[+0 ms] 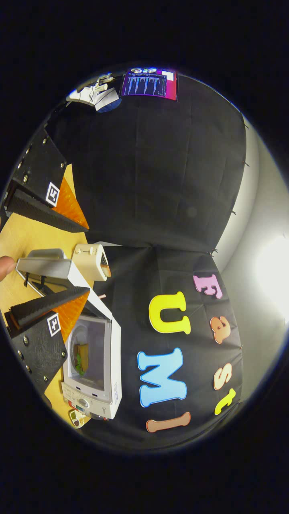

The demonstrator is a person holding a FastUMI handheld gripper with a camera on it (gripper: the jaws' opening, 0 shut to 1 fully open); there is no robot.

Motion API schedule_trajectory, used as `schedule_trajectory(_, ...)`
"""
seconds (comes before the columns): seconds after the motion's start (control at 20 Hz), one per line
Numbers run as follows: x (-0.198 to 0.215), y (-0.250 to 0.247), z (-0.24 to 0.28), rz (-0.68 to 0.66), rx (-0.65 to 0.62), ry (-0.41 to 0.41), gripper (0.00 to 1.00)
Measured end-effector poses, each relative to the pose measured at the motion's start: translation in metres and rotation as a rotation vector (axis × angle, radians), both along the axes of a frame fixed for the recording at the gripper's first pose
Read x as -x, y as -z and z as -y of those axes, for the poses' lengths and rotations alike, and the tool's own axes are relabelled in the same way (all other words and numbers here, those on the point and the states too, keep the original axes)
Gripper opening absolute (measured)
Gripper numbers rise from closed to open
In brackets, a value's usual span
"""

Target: Open the microwave, put the food inside, and close the microwave door.

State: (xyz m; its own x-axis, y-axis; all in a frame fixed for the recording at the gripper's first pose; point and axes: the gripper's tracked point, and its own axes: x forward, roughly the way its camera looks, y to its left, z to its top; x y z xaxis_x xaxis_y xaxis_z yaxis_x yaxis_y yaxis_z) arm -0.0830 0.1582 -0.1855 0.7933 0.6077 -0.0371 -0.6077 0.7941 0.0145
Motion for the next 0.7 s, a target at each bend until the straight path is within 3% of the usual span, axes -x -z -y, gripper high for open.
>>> schedule_trajectory(0.2,0.008,0.005,-0.026,0.091,0.010,0.021,0.82)
schedule_trajectory(0.5,0.021,0.027,-0.080,0.007,-0.026,-0.100,0.82)
schedule_trajectory(0.7,-0.001,0.064,-0.079,-0.075,0.014,-0.041,0.27)
